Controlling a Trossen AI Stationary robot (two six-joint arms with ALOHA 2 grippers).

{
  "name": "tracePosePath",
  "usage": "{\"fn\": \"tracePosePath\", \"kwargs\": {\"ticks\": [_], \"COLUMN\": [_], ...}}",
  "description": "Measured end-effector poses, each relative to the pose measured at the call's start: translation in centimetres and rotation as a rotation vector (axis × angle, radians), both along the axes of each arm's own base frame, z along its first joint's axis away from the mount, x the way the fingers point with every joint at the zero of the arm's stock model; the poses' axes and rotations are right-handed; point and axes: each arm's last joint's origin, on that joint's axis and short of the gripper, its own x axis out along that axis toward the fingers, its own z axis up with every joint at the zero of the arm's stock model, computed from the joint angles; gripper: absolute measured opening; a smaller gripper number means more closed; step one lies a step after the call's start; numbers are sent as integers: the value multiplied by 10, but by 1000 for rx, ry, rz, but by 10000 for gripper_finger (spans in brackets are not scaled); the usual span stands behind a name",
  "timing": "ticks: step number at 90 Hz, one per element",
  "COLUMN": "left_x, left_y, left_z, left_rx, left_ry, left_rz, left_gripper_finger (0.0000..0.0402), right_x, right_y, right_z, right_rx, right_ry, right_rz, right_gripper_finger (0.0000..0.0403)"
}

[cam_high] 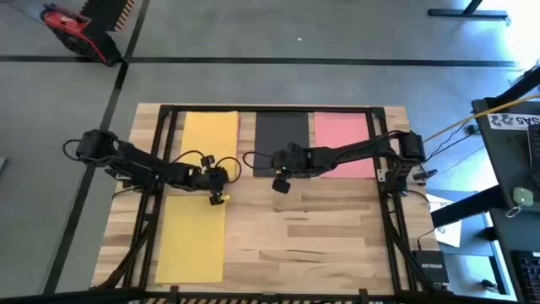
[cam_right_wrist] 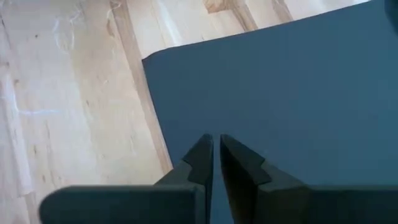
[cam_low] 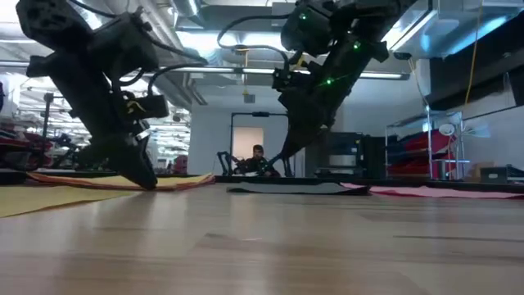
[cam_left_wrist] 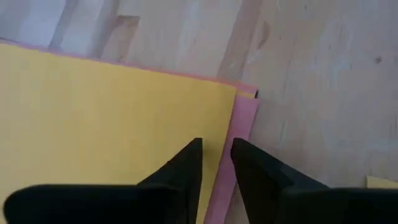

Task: Organize paper
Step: Stack the yellow paper on top of the other yellow paper

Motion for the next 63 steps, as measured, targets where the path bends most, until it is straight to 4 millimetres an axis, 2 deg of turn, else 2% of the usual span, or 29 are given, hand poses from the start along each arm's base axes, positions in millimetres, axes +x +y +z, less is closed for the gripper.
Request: {"fn": "tracePosePath", "kwargs": {"ticks": [16,50,63], "left_x": [8,8,9], "left_y": [-1,-2,-1], "left_z": [21,37,35], "left_rx": [5,-46,-49], "left_ry": [29,2,-12], "left_rz": [-35,52,53], "left_gripper_finger": [6,0,0], "right_x": [0,0,-1], "right_y": [0,0,-1], "right_z": [0,0,0], "right_rx": [0,0,-17], "right_ry": [1,5,7], "right_rz": [0,1,-8], "right_gripper_finger": [19,19,19]}}
